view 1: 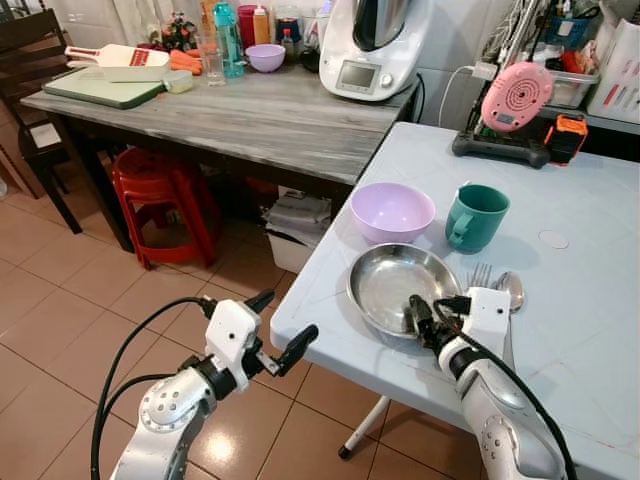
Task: Setting the table
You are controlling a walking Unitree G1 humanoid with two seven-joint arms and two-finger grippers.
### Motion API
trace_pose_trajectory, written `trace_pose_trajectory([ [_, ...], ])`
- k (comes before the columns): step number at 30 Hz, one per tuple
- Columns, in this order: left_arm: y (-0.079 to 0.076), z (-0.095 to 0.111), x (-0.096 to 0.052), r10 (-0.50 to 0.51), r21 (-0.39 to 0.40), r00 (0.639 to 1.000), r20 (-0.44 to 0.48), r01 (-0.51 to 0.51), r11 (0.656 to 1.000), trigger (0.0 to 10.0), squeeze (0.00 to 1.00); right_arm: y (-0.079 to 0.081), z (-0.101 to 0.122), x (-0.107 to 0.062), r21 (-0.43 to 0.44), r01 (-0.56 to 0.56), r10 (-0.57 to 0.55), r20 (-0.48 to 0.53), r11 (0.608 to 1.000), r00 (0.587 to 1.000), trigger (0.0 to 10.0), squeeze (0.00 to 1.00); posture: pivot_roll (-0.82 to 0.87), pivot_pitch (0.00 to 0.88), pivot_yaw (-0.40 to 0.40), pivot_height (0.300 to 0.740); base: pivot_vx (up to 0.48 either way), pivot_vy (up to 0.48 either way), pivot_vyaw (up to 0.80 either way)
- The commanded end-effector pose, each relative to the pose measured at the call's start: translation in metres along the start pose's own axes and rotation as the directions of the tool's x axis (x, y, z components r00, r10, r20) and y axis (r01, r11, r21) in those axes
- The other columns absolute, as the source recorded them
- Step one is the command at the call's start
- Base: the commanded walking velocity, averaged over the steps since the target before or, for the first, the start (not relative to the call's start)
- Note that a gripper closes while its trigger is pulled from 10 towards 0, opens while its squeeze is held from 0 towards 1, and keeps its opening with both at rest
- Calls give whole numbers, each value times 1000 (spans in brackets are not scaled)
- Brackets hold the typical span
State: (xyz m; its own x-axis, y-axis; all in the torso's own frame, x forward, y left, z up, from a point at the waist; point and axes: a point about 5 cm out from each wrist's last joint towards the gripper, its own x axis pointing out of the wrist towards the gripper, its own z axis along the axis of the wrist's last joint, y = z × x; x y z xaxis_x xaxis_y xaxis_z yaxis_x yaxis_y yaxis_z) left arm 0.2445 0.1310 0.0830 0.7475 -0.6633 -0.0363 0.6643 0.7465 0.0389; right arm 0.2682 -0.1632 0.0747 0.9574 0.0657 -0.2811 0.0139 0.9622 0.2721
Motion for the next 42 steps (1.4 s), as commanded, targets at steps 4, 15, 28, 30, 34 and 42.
trace_pose_trajectory([
  [4,1,8,2,-48,25,999,26,48,999,10000,0,-2,-4,2,52,16,-15,-32,999,999,0,0,-9,0,15,740,0,0,0],
  [15,2,11,-3,-126,78,992,18,125,989,10000,0,-3,-5,5,156,83,-75,-56,984,996,0,0,-9,0,14,740,0,0,0],
  [28,2,13,-3,-128,78,991,32,125,989,10000,0,-2,-10,5,311,163,-134,-111,936,985,0,0,-7,0,13,740,0,0,0],
  [30,1,14,-2,-130,79,991,34,127,989,10000,0,-2,-11,5,335,182,-151,-117,924,982,0,0,-8,0,13,740,0,0,0],
  [34,1,14,-1,-134,78,990,38,131,988,10000,0,-3,-9,5,355,209,-176,-124,911,977,0,0,-9,0,14,740,0,0,0],
  [42,5,14,1,-81,78,996,40,78,994,10000,0,-2,1,7,387,230,-204,-109,893,973,0,0,-15,0,15,740,0,0,0],
])
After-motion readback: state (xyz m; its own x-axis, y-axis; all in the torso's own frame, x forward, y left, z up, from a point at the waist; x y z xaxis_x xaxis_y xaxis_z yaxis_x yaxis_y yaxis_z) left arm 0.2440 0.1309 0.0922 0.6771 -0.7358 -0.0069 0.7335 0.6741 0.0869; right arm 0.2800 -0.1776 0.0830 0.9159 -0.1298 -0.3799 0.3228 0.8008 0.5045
